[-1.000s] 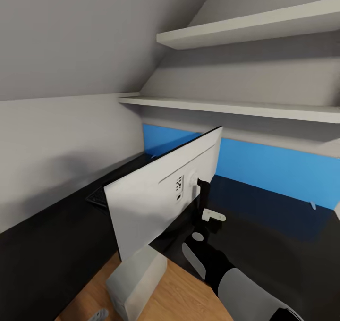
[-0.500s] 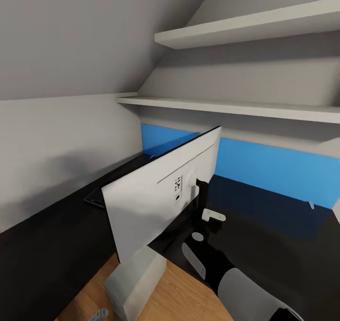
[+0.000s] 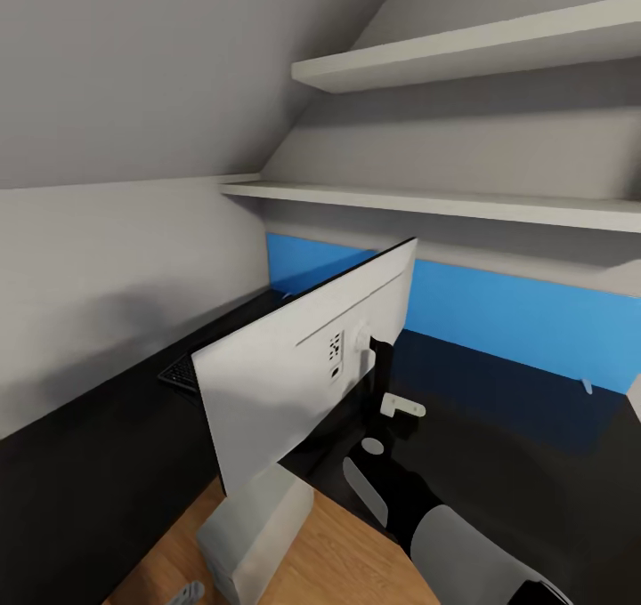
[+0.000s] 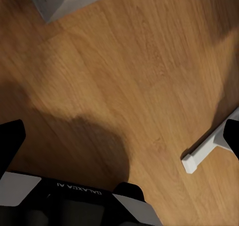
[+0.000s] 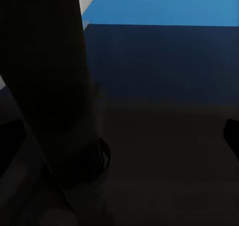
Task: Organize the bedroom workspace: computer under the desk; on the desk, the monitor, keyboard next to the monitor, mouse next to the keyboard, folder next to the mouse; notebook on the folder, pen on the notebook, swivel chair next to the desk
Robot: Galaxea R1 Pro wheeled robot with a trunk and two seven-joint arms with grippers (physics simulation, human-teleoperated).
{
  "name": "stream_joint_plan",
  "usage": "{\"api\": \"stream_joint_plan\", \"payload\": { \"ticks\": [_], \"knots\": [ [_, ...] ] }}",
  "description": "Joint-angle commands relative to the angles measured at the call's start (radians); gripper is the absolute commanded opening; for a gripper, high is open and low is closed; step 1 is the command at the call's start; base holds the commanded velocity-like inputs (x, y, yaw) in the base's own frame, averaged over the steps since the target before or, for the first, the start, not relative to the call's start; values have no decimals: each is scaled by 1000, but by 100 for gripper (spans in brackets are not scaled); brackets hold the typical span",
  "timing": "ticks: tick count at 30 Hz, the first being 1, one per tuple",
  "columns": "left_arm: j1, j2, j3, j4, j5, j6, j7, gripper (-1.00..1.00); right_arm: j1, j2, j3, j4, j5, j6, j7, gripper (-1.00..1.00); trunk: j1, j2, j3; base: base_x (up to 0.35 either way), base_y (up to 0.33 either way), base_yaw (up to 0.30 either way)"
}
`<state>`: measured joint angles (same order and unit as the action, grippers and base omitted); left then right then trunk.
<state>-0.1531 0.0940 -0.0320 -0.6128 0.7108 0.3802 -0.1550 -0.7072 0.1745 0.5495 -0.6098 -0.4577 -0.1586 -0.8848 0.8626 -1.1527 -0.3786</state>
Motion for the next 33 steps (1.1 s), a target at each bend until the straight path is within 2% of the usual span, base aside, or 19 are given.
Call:
{"api": "stream_joint_plan", "payload": {
  "ticks": [1, 25, 33],
  "knots": [
    [0, 1, -3, -1, 8, 3, 1, 100, -1, 0, 4, 1, -10, -10, -3, 100, 0, -1, -1, 0, 7, 0],
    [0, 1, -4, -1, 8, 2, -7, 100, -1, 0, 2, 1, -10, -10, -2, 100, 0, -1, -1, 30, 45, 0],
    [0, 1, -14, -2, 7, 2, -8, 100, -1, 0, 0, 0, -10, -10, -1, 100, 0, -1, -1, 131, 2, 0]
  ]
}}
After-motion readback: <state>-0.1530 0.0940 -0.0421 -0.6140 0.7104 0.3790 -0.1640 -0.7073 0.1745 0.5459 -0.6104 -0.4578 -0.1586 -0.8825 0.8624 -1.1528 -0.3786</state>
